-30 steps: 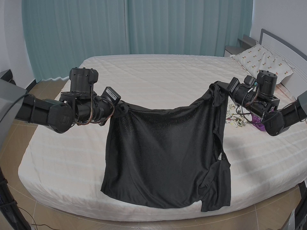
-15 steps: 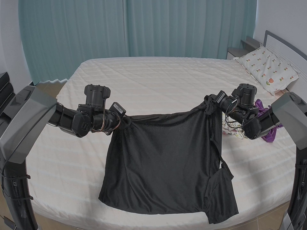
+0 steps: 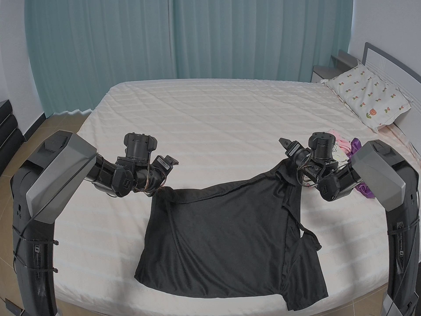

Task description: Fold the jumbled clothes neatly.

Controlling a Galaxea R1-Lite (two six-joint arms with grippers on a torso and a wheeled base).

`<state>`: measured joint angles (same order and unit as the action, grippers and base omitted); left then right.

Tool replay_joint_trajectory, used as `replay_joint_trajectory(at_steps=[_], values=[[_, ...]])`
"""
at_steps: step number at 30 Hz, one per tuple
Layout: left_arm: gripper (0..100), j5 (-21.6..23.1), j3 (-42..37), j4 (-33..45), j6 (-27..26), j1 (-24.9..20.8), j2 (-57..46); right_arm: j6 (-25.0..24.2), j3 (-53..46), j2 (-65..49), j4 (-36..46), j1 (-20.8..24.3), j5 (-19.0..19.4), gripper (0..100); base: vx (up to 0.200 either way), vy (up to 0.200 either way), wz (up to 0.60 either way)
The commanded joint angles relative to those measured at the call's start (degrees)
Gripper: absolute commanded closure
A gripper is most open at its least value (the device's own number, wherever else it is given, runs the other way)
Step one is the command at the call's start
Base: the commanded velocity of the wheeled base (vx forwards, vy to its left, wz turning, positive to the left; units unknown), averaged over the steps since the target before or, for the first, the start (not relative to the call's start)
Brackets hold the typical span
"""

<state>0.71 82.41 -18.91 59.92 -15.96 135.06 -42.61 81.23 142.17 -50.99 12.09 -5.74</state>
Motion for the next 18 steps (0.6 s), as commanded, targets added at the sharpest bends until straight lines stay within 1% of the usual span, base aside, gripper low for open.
replay_joint_trajectory(at_steps=[1, 4, 7, 9, 12, 13, 15, 17, 18], values=[[0, -2.2, 1.35, -0.25, 0.11, 2.07, 2.49, 0.95, 3.94, 5.67, 2.21, -0.58, -4.28, 0, 0.0, 0.0, 0.0], [0, -2.2, 1.35, -0.25, 0.11, 2.86, 2.4, 2.26, 4.82, 6.19, 2.3, -1.55, -4.63, 0, 0.0, 0.0, 0.0], [0, -2.2, 0.91, 0.19, 0.11, 3.74, 1.87, 3.14, 3.41, 5.93, 4.24, -2.16, -3.93, 0, 0.0, 0.0, 0.0], [0, -2.2, 0.47, 0.36, 0.2, 4.09, 1.26, 4.11, 0.78, 5.14, 7.58, -2.78, -3.31, 0, 0.0, 0.0, 0.0], [0, -1.85, -1.46, 0.36, 0.64, 4.44, -0.32, 3.41, 0.78, 4.79, 7.31, -3.39, -2.87, 0, 0.0, 0.0, 0.0], [0, -1.5, -3.13, 0.36, 1.52, 4.36, -1.47, 2.97, 0.51, 4.52, 7.14, -4.1, -2.78, 0, 0.0, 0.0, 0.0], [0, -1.23, -5.06, 0.1, 2.49, 4.36, -2.61, 1.47, 0.95, 3.91, 6.78, -4.62, -2.61, 0, 0.0, 0.0, 0.0], [0, 0.44, -8.23, -0.43, 4.24, 4.27, -4.81, -6.35, 1.57, 1.89, 4.67, -5.76, -1.82, 0, 0.0, 0.0, 0.0], [0, 1.49, -9.37, -0.43, 4.77, 4.27, -5.77, -9.34, 1.74, 1.01, 4.5, -6.12, -0.94, 0, 0.0, 0.0, 0.0]])
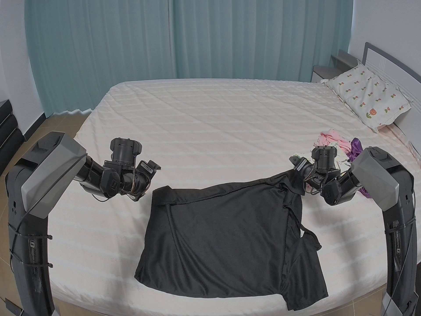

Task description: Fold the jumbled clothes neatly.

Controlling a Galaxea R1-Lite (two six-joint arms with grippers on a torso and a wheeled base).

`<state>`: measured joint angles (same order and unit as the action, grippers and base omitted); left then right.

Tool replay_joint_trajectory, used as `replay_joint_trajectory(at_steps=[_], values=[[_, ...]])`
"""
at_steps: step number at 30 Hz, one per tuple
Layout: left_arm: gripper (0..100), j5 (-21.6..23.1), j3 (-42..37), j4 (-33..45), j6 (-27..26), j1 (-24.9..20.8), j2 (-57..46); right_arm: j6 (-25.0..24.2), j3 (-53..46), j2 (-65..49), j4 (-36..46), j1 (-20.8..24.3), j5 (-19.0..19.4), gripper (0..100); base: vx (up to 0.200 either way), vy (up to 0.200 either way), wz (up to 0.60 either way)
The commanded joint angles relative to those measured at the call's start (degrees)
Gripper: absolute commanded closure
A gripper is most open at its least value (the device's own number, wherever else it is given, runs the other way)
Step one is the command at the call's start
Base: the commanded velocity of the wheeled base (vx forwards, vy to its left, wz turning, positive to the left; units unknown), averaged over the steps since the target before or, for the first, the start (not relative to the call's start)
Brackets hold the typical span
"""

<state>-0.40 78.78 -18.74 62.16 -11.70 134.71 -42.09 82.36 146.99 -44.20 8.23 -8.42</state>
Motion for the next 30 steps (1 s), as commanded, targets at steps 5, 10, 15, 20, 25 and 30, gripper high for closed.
replay_joint_trajectory(at_steps=[5, 10, 15, 20, 25, 30], values=[[0, 8.66, -13.38, -0.69, 6.31, 0.19, -11.13, -12.66, -3.87, -7.25, 1.93, -3.22, 5.7, 0, 0.0, 0.0, 0.0], [0, 11.74, -24.46, -5.96, 7.01, -0.43, -16.67, -7.04, -14.68, -11.64, 5.79, -1.55, 9.39, 0, 0.0, 0.0, 0.0], [0, 11.92, -33.86, -15.8, 8.86, -1.66, -18.87, 4.65, -25.14, -14.89, 3.77, 0.65, 9.39, 0, 0.0, 0.0, 0.0], [0, 12.0, -37.29, -20.37, 10.17, -2.01, -18.34, 9.75, -29.54, -15.6, 2.54, 4.52, 6.67, 0, 0.0, 0.0, 0.0], [0, 13.15, -38.08, -20.55, 10.26, -2.01, -18.16, 10.45, -28.75, -12.79, 2.81, 8.38, 2.8, 0, 0.0, 0.0, 0.0], [0, 16.22, -39.14, -20.55, 11.49, -2.18, -17.02, 13.44, -26.29, -11.82, 6.85, 8.73, 2.36, 0, 0.0, 0.0, 0.0]])
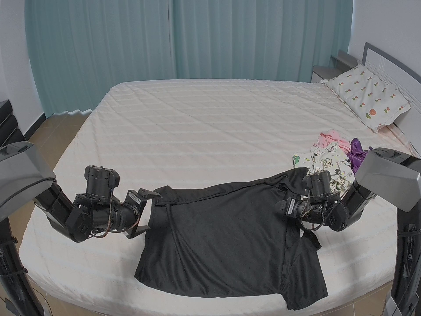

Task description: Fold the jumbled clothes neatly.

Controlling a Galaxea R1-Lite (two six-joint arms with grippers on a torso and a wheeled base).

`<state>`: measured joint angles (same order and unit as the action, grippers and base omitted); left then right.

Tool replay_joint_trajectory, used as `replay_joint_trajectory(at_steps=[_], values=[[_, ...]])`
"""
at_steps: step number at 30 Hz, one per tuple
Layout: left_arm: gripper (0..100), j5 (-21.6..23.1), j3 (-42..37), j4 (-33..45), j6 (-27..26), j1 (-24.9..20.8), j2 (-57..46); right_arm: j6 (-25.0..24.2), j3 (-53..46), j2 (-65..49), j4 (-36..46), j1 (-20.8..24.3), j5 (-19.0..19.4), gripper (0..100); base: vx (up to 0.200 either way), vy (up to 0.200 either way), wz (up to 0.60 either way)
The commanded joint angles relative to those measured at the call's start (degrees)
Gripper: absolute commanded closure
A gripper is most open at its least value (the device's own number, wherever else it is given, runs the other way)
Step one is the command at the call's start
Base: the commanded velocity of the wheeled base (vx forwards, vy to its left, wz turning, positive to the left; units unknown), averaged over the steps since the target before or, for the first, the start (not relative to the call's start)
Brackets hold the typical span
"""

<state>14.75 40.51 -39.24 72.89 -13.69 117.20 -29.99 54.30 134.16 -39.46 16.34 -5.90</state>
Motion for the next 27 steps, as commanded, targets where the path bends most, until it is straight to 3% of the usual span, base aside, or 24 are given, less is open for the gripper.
replay_joint_trajectory(at_steps=[1, 2, 3, 8, 14, 27], values=[[0, 1.16, -0.78, -0.13, 0.94, -0.2, 0.49, 1.78, 2.48, 1.46, 2.81, 0.36, -0.25, 0, 0.0, 0.0, 0.0], [0, 1.16, -0.87, -0.13, 0.94, -0.11, 0.49, 1.95, 3.62, 1.72, 3.6, 0.19, -0.52, 0, 0.0, 0.0, 0.0], [0, 1.25, -0.78, -0.13, 0.94, -0.11, 0.49, 1.95, 4.59, 1.9, 4.48, -0.08, -0.96, 100, 0.0, 0.0, 0.0], [0, 1.25, -0.87, -0.13, 0.94, -0.11, 0.49, 3.8, 7.49, 2.95, 10.81, -1.04, -3.94, 100, 0.0, 0.0, 0.0], [0, 1.25, -1.13, -0.13, 0.94, -0.11, 0.49, 6.35, 7.67, 3.13, 11.25, -2.1, -8.34, 100, 0.0, 0.0, 0.0], [0, 1.25, -1.31, -0.13, 0.85, -0.2, 0.49, 6.61, 6.61, 1.72, 10.63, -9.92, -7.37, 100, 0.0, 0.0, 0.0]])
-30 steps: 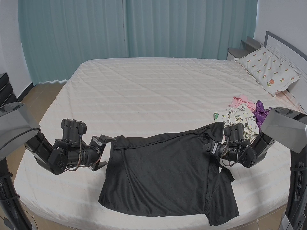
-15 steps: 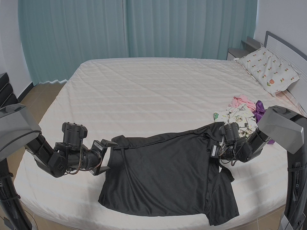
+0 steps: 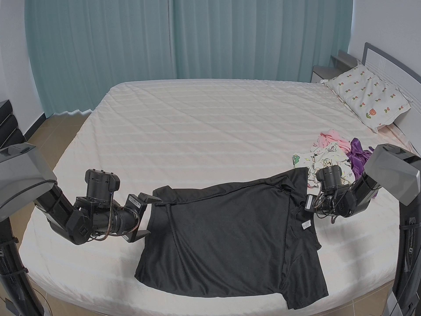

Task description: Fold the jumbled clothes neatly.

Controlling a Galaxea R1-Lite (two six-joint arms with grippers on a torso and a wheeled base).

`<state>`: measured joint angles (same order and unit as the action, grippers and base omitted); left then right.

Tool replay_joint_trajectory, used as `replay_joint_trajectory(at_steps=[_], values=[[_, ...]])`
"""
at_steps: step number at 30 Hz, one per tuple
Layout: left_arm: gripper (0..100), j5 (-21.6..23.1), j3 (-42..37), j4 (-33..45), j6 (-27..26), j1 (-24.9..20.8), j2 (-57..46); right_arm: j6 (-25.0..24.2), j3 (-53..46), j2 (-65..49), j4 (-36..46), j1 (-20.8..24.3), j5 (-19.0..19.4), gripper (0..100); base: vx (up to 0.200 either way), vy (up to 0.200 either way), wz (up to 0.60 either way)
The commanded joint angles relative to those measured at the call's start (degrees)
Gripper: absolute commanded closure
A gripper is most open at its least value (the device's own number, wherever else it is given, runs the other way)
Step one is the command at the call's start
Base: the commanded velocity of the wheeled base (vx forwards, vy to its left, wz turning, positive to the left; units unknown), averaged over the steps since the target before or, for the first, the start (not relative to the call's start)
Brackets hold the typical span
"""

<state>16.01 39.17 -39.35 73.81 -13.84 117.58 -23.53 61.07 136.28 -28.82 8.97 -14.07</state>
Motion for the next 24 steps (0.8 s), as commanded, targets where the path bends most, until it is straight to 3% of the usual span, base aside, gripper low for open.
replay_joint_trajectory(at_steps=[1, 10, 15, 20, 21, 24], values=[[0, -0.01, 0.03, -0.02, -0.07, -0.05, 0.11, 0.15, -0.17, -0.4, -0.01, -2.56, 0.8, 100, 0.0, 0.0, 0.0], [0, -0.01, -0.32, -0.11, -0.07, -0.05, 0.02, 0.32, 1.33, 1.09, -3.26, -8.53, 2.91, 100, 0.0, 0.0, 0.0], [0, -0.01, -0.32, -0.11, -0.07, -0.05, 0.02, -0.11, 1.5, 2.68, -8.36, -9.41, 5.98, 100, 0.0, 0.0, 0.0], [0, -0.1, -0.41, -0.11, -0.07, -0.05, 0.02, -0.11, 5.63, 5.93, -10.12, -10.03, 4.93, 100, 0.0, 0.0, 0.0], [0, -0.01, -0.41, -0.11, -0.07, -0.05, 0.02, -0.11, 5.99, 6.1, -10.29, -10.2, 4.84, 0, 0.0, 0.0, 0.0], [0, -0.01, -0.32, -0.11, -0.07, -0.05, 0.02, -0.64, 6.95, 6.9, -11.35, -10.64, 4.84, 0, 0.0, 0.0, 0.0]])
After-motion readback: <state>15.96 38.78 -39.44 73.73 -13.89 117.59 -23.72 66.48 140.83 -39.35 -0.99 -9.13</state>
